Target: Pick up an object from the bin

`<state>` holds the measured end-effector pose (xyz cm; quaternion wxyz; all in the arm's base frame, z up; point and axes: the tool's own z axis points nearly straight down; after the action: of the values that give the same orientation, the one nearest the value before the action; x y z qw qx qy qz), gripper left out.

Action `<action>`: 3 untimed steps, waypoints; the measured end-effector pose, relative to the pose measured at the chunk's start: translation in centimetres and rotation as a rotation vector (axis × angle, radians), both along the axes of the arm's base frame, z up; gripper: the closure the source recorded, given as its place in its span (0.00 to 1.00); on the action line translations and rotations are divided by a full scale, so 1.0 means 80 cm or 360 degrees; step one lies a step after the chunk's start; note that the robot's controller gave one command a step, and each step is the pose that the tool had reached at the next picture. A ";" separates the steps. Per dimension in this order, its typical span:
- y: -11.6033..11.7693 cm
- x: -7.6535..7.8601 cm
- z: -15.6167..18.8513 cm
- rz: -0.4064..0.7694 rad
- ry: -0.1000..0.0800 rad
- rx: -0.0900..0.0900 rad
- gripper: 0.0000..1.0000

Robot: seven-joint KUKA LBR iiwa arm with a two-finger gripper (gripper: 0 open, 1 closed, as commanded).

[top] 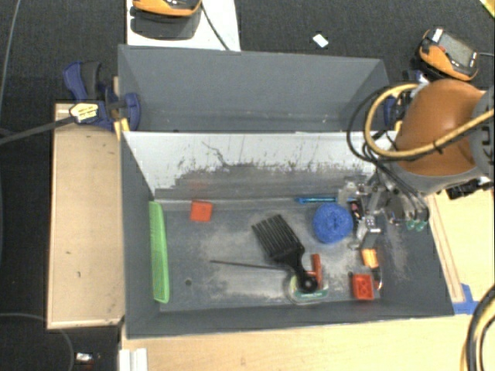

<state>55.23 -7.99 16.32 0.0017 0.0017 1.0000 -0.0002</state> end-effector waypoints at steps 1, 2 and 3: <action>0.107 0.000 -0.075 -0.0149 -0.0003 0.0002 0.00; 0.119 0.009 -0.054 -0.0088 -0.0011 -0.0003 0.00; 0.153 -0.023 -0.071 -0.0468 0.0000 0.0005 0.00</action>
Offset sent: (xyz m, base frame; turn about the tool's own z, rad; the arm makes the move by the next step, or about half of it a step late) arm 0.0112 0.0886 -0.0254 0.0324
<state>53.37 4.26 10.61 0.0015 0.1481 0.9890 0.0010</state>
